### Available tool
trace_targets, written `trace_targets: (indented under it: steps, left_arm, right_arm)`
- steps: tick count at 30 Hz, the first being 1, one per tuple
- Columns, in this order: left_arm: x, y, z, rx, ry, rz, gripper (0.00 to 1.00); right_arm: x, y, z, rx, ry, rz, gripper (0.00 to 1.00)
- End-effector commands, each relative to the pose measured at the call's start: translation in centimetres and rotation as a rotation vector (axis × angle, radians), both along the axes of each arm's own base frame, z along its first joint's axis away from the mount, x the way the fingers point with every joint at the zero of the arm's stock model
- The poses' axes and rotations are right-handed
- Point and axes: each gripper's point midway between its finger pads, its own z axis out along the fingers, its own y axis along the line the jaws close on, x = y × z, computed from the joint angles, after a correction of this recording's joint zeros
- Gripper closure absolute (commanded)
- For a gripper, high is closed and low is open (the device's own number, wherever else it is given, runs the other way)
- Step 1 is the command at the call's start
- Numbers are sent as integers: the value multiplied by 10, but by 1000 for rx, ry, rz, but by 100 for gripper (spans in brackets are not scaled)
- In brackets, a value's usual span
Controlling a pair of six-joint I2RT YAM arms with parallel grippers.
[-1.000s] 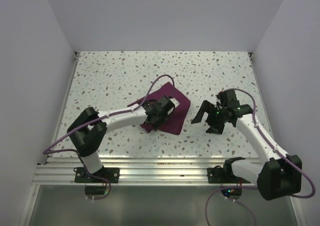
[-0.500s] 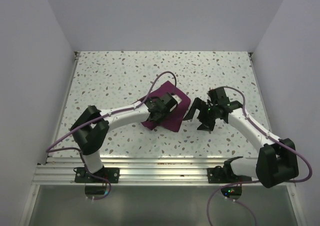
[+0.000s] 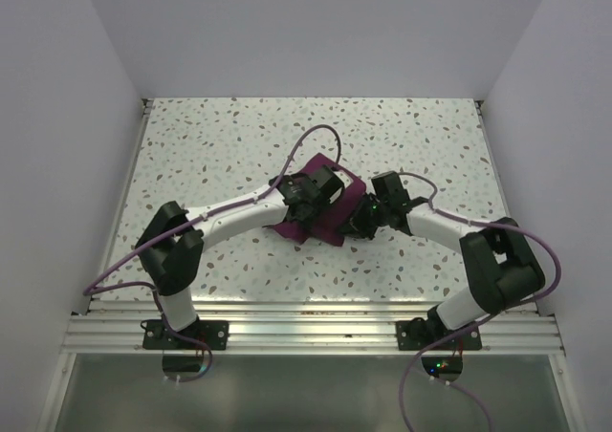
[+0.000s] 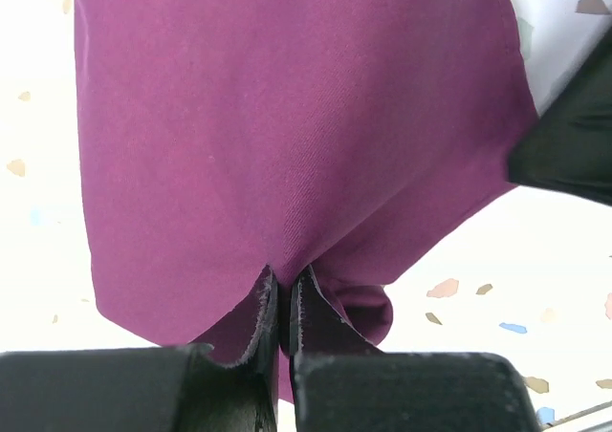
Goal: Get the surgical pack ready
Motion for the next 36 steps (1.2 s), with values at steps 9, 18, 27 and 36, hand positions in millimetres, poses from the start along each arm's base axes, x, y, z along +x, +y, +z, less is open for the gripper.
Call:
trace_targets:
  steps: [9,18,27,36]
  left_arm:
    - [-3,-24,29,-119,14,-78,100]
    - [-1,-49,46,-190,39,-132,100]
    - [1,-46,47,-178,33,-125,100]
    - [2,-43,42,-193,57,-85,100]
  right_arm:
    - [69,36,20,139,-286,-142,100]
    - [101,103,35,302,-441,-156,100]
    - [82,55,10,58,-335,-66,93]
    - [55,21,30,22,-373,-31,100]
